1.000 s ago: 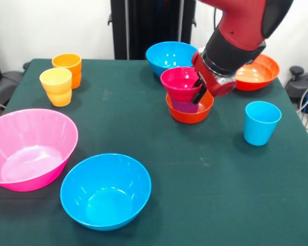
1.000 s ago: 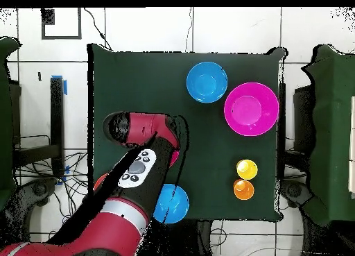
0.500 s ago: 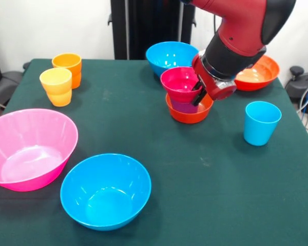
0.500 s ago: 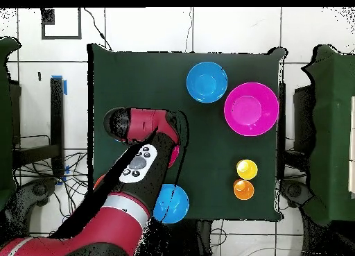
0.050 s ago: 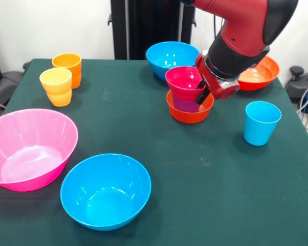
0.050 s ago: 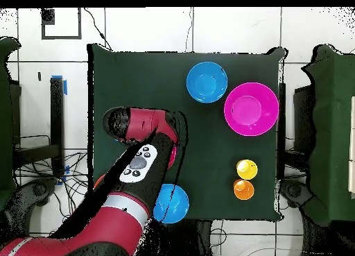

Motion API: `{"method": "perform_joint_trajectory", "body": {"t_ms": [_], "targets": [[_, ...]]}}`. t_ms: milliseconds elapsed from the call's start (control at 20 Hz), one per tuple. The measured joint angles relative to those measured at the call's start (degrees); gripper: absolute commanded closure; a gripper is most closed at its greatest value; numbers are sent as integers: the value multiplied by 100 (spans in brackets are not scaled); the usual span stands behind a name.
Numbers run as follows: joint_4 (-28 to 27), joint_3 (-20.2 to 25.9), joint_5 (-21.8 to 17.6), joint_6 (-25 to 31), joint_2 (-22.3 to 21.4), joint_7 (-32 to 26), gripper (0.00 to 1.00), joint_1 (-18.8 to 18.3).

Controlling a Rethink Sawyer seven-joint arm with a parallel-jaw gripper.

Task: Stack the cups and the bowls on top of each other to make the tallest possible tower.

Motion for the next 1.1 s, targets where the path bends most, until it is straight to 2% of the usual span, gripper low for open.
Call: {"method": "perform_joint_trajectory", "body": {"t_ms": [950,1000,1100], "targets": [[113,96,67,361,-45,0,100,25],[115,95,66,385,-39,0,0,30],[114,93,66,385,-31,0,0,36]]}}
